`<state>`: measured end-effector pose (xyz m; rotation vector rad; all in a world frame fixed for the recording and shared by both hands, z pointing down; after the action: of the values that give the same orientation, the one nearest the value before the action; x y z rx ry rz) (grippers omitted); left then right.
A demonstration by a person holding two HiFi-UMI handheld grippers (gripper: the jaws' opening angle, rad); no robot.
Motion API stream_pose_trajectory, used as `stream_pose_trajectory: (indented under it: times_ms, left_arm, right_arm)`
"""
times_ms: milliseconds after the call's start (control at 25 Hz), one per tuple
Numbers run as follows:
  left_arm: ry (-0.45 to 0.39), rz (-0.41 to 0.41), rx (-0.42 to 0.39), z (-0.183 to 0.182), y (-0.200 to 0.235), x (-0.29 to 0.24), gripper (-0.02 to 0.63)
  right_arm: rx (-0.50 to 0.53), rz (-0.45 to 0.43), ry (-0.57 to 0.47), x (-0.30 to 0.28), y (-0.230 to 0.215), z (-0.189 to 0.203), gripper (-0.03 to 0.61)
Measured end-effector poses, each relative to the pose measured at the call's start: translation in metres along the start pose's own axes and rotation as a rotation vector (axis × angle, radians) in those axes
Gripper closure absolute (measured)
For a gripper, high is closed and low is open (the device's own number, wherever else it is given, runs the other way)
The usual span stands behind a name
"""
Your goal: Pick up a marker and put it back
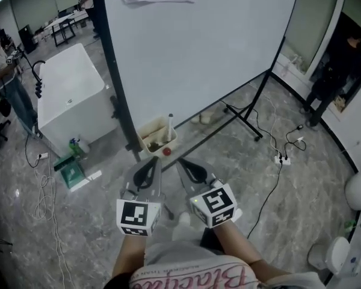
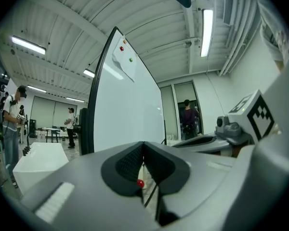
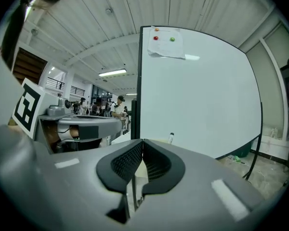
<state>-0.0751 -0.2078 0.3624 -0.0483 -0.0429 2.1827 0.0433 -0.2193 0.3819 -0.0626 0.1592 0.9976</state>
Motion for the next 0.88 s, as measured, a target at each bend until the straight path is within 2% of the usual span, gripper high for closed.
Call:
stream_pose_trajectory:
  times_ms: [200,520,640,800,880]
  left_arm:
    - [0.001,-0.032,-0.004,-0.001,0.019,-0.036,0.614]
    - [0.01,-0.067,-0.003,0.001,0.044,-0.062,0.614]
    - [0.013,-0.066,-0.008,0.001,0.051,-0.064,0.615]
    - [0.026,-0.043,-0.027,0.0,0.056,-0.069,0.615]
    - [0.026,-0.031,-0.02,0.0,0.058,-0.069,0.614]
  right_arm:
    - [-0.017,-0.043,0.016,-0.044,-0.03,-0.002,0.547]
    - [-0.096,-0.15,0.095,-0.117,-0.053,0.007,0.445]
    - [-0.094,-0.154,0.13,-0.134,-0.053,0.013,0.445]
    - [-0.099,-0.133,0.14,-0.142,-0.055,0.016,0.498]
    - [-0.115,-0.124,0.142,-0.143,-0.055,0.017,0.5]
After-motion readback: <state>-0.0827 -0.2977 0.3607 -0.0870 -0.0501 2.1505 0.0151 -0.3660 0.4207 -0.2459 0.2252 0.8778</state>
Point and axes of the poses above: the fingertips, and each gripper's own axes: x backward along the fingers, y to its left, z out of its underside, the point moved 6 cm from there along x, backward along the fingers, and after that the axes turned 9 degrees about z, right-handed, at the moved point
